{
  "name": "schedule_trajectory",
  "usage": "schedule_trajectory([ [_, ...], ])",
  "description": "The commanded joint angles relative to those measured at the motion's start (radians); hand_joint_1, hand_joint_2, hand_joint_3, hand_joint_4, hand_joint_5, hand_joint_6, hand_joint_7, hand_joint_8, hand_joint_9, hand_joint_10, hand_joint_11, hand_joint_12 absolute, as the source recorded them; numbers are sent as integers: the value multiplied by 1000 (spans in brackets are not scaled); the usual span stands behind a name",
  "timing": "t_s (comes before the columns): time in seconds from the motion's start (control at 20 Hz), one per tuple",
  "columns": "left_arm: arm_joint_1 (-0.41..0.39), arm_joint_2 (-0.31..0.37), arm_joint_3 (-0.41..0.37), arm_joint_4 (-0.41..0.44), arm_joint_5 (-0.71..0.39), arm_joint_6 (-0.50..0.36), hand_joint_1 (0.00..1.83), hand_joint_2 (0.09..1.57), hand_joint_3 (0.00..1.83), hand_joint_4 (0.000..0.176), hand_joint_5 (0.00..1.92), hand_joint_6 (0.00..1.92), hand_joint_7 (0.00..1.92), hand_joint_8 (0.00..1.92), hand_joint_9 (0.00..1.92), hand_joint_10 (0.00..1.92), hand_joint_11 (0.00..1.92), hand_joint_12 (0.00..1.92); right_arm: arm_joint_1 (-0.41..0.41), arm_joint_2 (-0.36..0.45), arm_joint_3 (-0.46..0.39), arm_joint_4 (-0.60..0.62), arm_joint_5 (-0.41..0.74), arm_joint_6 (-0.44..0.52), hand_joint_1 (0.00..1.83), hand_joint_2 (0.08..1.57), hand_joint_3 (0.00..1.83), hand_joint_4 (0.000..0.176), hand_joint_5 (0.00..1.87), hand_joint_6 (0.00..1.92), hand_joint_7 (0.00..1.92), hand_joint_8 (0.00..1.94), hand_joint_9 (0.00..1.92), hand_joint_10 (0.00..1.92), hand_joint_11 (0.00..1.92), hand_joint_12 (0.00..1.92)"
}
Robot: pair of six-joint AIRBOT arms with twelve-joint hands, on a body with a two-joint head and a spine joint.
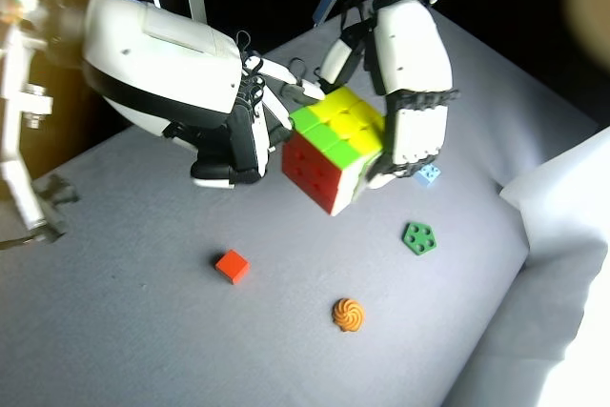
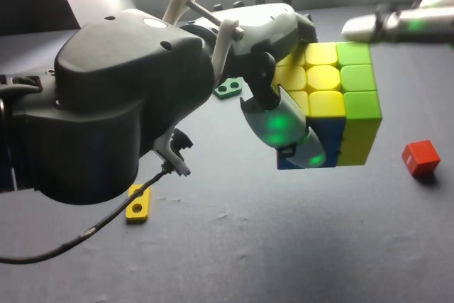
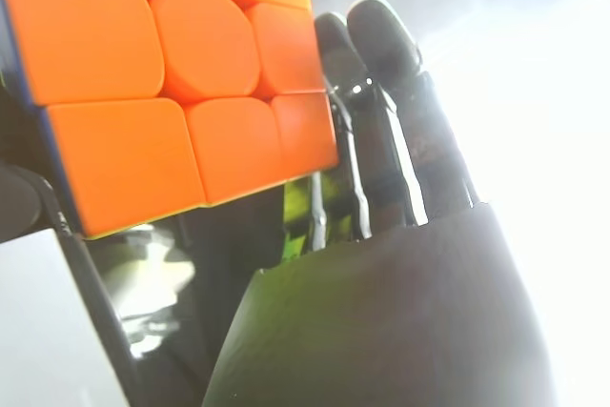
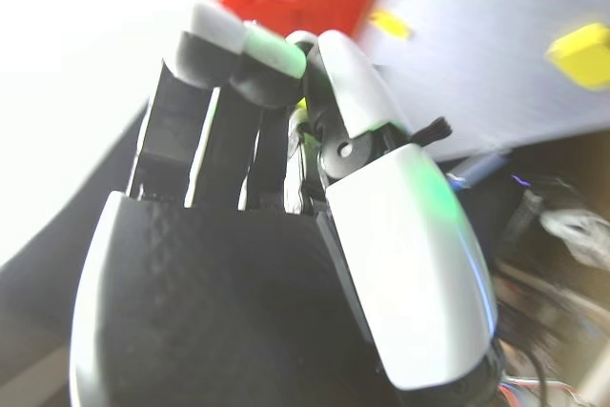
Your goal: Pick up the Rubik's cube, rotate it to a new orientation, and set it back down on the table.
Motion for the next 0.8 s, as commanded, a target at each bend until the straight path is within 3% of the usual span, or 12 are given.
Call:
schedule_trajectory([
  [0.0, -16, -1, -2, 68, -9, -11, 1331, 1242, 0, 0, 829, 1090, 661, 1545, 620, 1593, 376, 1557, 29, 6, -5, 30, 15, -3, 1300, 1394, 0, 176, 7, 2, 631, 1660, 1025, 1921, 1068, 1921],
  [0.15, -13, 0, -1, 72, -8, -11, 1320, 1268, 2, 0, 811, 1096, 601, 1635, 555, 1667, 323, 1621, 70, 34, -9, 55, 32, -3, 1302, 1397, 0, 176, 24, 7, 625, 1672, 1029, 1921, 1066, 1921],
  [0.35, 12, 0, 23, 122, 43, -14, 1323, 1257, 0, 0, 836, 1095, 615, 1590, 578, 1631, 332, 1592, 78, 54, -9, 80, 32, -3, 1303, 1388, 0, 176, 13, 2, 639, 1643, 998, 1921, 1030, 1921],
  [0.55, 65, 1, 66, 273, 111, -112, 1324, 1260, 0, 0, 818, 1067, 620, 1611, 578, 1657, 329, 1624, 64, 58, -9, 93, 39, -3, 1307, 1377, 0, 176, 16, 3, 655, 1622, 1001, 1921, 1029, 1921],
  [0.75, 121, 1, 82, 365, 141, -170, 1332, 1242, 0, 0, 804, 1127, 675, 1546, 626, 1592, 374, 1579, 35, 59, -9, 115, 49, -2, 1303, 1390, 0, 176, 16, 1, 638, 1655, 1051, 1921, 1062, 1921],
])
